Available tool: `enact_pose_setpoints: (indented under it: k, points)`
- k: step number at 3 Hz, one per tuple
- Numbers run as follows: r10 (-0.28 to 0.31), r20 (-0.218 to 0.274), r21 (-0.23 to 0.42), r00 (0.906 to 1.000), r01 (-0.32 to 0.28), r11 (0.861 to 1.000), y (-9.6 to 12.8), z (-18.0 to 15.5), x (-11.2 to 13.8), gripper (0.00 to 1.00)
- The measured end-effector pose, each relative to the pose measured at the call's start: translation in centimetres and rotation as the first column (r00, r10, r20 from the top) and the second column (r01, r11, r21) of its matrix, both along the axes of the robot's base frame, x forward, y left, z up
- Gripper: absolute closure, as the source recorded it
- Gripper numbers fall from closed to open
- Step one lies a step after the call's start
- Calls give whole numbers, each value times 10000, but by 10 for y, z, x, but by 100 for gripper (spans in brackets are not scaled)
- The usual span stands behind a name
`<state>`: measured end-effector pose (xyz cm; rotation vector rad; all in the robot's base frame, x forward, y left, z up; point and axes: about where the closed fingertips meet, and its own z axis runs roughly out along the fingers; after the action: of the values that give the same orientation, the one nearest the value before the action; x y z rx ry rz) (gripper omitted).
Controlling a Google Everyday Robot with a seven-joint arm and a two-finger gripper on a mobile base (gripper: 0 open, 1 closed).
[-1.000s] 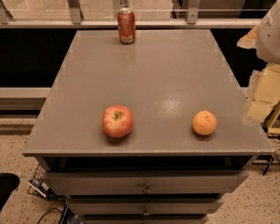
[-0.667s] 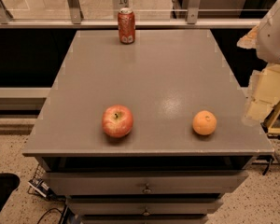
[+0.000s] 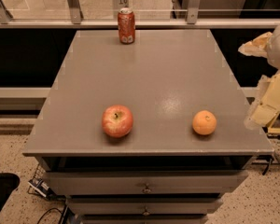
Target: Move orange near coke can
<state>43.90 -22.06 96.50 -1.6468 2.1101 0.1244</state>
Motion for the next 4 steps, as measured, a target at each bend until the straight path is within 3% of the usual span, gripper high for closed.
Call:
enact_pose_setpoints:
  k: [1, 2, 4]
  points:
    - [382, 348, 1596, 9987, -433, 9862, 5, -15, -1, 0]
    - [641, 1117, 2970, 9917, -948, 9502, 17, -24, -2, 0]
    - [823, 2074, 4531, 9748, -1703, 8750, 40, -50, 3, 0]
